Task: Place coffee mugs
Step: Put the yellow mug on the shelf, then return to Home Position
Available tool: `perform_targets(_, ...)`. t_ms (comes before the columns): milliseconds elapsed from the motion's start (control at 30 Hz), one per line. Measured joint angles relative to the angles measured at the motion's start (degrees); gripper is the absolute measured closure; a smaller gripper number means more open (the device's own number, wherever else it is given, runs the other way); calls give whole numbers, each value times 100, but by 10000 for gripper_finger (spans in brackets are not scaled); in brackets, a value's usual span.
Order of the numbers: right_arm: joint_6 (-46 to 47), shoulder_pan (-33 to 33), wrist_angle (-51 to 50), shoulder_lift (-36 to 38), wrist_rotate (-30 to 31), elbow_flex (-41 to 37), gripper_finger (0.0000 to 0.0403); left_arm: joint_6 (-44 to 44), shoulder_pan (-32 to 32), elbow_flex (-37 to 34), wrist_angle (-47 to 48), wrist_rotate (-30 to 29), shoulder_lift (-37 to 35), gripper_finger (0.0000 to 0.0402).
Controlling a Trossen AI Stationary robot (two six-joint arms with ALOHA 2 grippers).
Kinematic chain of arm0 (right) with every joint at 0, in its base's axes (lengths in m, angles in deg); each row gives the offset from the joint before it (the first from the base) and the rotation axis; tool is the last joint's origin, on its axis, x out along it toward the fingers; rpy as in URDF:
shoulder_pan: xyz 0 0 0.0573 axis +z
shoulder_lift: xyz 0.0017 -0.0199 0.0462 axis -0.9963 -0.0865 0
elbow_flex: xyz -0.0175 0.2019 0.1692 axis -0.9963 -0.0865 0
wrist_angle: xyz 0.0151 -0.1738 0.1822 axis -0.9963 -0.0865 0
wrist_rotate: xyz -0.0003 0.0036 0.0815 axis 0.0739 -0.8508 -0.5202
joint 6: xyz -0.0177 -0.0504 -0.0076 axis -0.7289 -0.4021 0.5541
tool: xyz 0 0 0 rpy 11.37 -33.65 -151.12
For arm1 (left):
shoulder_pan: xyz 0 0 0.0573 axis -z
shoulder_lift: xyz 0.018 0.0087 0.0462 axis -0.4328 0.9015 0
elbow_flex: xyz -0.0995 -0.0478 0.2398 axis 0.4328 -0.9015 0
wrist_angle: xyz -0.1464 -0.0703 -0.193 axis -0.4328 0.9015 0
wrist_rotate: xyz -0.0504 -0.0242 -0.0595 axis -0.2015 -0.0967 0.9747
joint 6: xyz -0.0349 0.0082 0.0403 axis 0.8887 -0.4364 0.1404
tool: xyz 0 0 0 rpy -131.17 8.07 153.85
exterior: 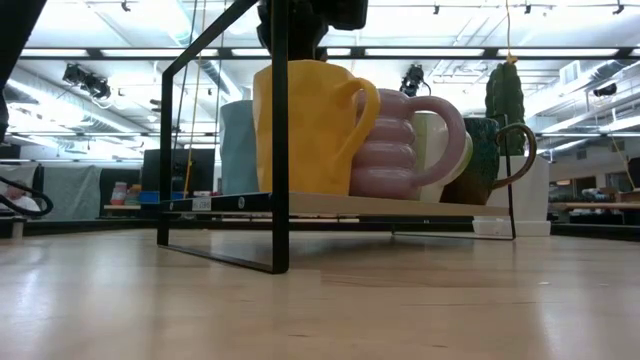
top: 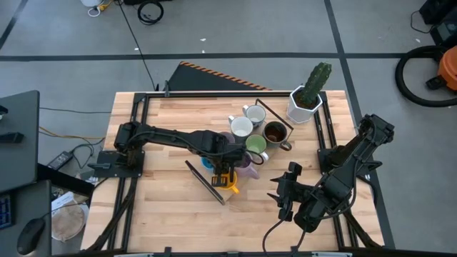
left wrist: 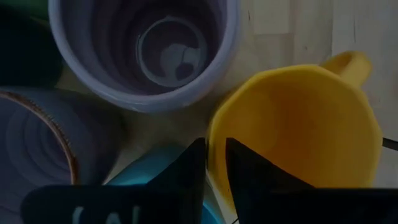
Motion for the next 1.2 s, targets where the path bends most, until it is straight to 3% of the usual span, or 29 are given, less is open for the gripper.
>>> perform_targets(200,0,0,-2,0,-4,0,179,-261,4,2,26,-13,-137,323)
perform_targets(433,202,0,-391,2,92,0,182,-678,68,-48,26,-93,-858,322)
perform_targets(567,837,-10,-977,46,349,-95,197,-720,217,-856,-721,-263,-1617,322)
perform_targets(667,975,-10,-797,193,265,-462,212,-580,361,-1762,-1352,-481,-2324,322)
perform_targets(800,761,-70,83,623,197,-1082,233,-314,448,-2844,-2219,-587,-3262,322)
perform_targets(967,-157,-308,1724,1291,94,-2045,254,17,450,-3824,-3088,-635,-4257,322)
perform_targets(1200,-1186,-858,3604,2141,-438,-3332,270,260,452,-5124,-4661,-637,-5406,322)
